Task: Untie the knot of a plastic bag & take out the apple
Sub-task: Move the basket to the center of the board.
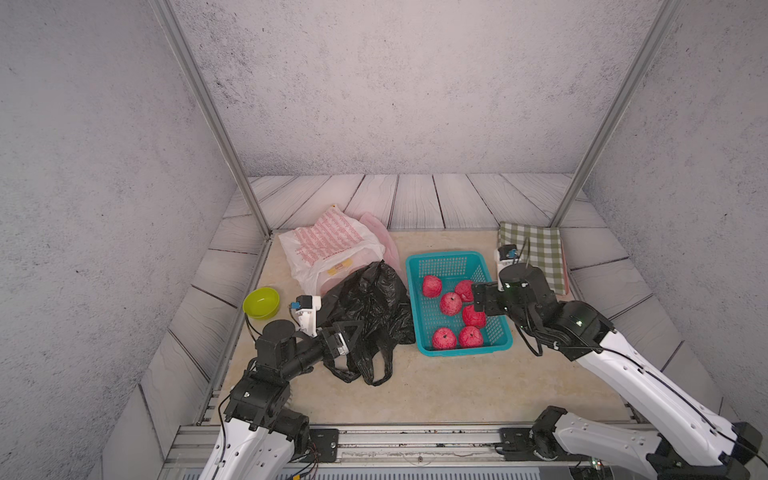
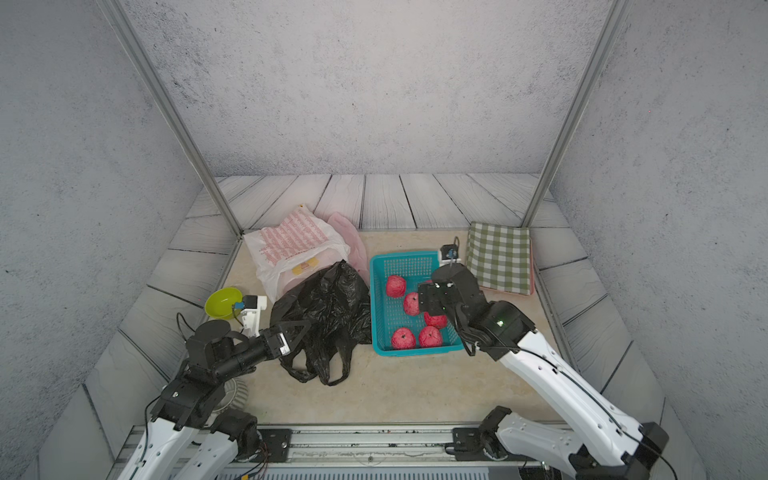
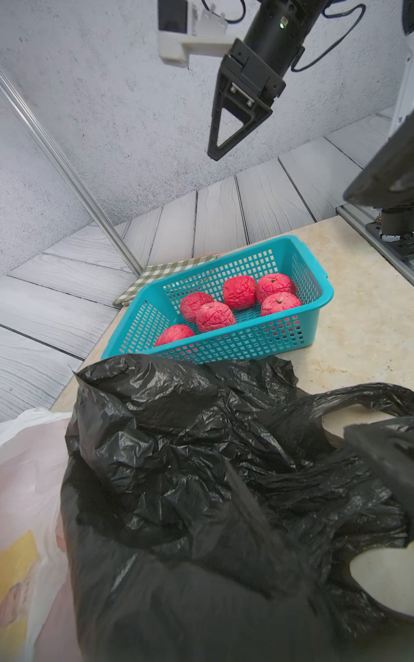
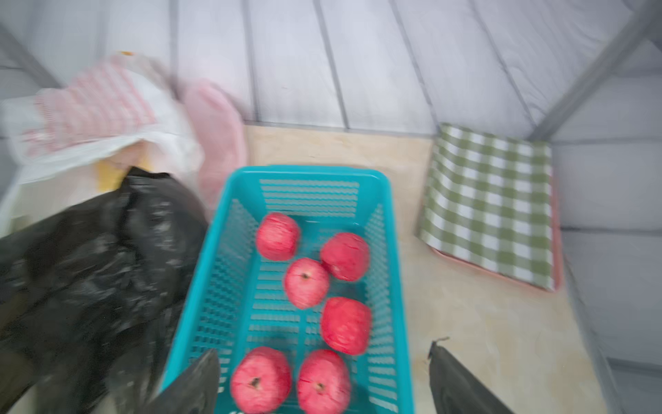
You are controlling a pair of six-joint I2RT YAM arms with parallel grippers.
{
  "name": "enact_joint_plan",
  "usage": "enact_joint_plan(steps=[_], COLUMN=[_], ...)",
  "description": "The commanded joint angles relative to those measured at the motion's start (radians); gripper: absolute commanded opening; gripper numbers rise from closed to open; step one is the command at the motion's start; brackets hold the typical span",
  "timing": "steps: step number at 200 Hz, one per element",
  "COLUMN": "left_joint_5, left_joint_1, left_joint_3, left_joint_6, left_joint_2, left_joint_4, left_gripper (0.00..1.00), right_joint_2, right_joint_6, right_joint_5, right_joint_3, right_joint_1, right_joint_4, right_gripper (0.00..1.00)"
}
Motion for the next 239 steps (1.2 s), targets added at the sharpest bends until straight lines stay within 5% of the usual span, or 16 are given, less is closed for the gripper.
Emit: enact_joint_plan(steps=[1, 22, 58, 134, 201, 239], left_joint_5=[-0.009, -0.006, 0.022, 0.012, -0.054, -0.32], left_joint_1=[0.003, 0.002, 0.0, -0.002, -0.003, -0.002], left_joint_3=[-0.035, -0.054, -0.094, -0.15, -0.101, -0.045], left_joint_6=[-0.031, -0.033, -0.055, -0.065, 0.016, 0.131], left_joint_2=[0.007, 0.002, -0.011, -0.029, 0.052, 0.159], left_joint_4=[0.102, 0.105, 0.101, 0.119, 0.157, 0.194], left_gripper=[0.94, 0.94, 0.93, 0.93, 0.96, 0.99], right_joint_2=[-0.052, -0.075, -0.09, -0.057, -0.19, -0.198], right_joint_6=[0.099, 0.196, 0.27, 0.265, 0.209, 0.058], right_joint_5=[-0.045, -0.058, -0.257, -0.441, -0.317, -0.125], right_joint_3=[-0.135, -0.245, -0.407, -0.56, -0.531, -0.473], right_joint_1=[-0.13, -0.269, -0.518, -0.533, -0.532, -0.533], right_joint_4=[-0.043, -0.027, 0.059, 0.179, 0.172, 0.329], right_gripper=[0.91, 0.9, 0.88, 0.86, 0.88, 0.96])
